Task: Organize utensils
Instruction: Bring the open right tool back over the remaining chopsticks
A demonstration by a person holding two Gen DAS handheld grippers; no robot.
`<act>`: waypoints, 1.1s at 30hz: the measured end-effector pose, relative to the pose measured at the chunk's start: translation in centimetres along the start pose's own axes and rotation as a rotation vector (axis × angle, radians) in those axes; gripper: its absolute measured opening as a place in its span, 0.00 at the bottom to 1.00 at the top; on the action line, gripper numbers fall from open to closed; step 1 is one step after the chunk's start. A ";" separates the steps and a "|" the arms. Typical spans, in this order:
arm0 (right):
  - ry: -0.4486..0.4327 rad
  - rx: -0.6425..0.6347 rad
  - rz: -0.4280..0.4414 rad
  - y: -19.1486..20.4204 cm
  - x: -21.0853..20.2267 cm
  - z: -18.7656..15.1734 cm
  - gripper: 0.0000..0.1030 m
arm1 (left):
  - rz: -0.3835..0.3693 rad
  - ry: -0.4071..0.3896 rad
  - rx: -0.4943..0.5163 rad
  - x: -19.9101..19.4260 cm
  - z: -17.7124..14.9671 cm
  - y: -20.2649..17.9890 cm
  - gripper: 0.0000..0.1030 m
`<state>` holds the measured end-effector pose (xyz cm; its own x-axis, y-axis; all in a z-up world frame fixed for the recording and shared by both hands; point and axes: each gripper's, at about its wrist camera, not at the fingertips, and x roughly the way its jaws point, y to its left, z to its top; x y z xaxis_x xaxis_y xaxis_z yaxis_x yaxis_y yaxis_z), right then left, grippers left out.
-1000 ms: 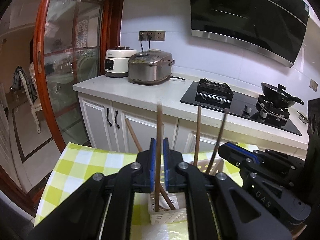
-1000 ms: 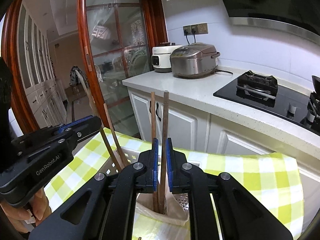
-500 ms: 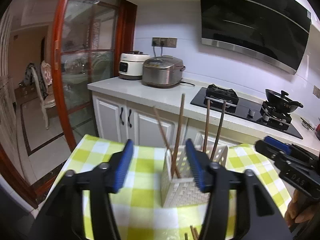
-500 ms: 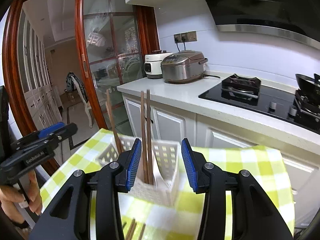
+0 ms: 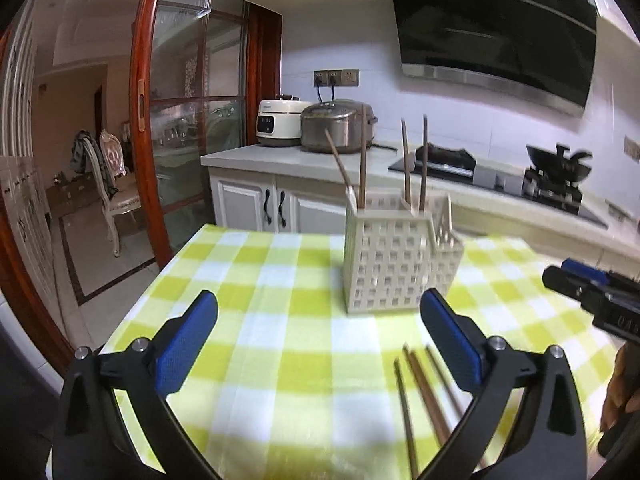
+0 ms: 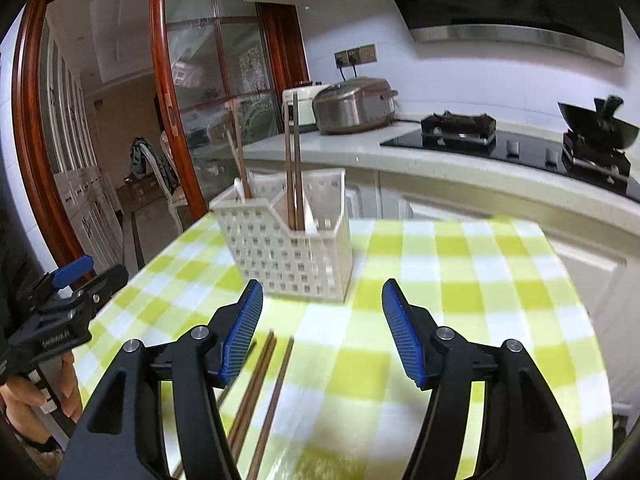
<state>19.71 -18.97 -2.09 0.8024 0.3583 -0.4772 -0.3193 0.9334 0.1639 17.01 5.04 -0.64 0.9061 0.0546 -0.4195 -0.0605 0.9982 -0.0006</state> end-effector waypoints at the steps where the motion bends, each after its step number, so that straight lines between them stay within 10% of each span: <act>1: 0.007 0.001 0.000 0.0 -0.1 -0.7 0.58 | 0.001 0.004 0.001 -0.2 -0.7 -0.1 0.95; 10: 0.155 0.023 0.000 1.0 3.3 -6.0 0.58 | -0.003 0.119 -0.014 0.4 -6.8 0.0 0.95; 25: 0.295 -0.033 -0.055 3.5 7.4 -7.1 0.58 | 0.001 0.127 -0.008 0.5 -7.2 0.1 0.95; 33: 0.357 -0.063 -0.070 4.7 8.9 -7.4 0.38 | 0.021 0.137 0.017 0.8 -7.3 -0.4 0.95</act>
<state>21.62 -11.55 -11.97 0.6003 0.2530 -0.7587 -0.3087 0.9484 0.0720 14.71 4.47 -7.55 0.8389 0.0722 -0.5394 -0.0705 0.9972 0.0238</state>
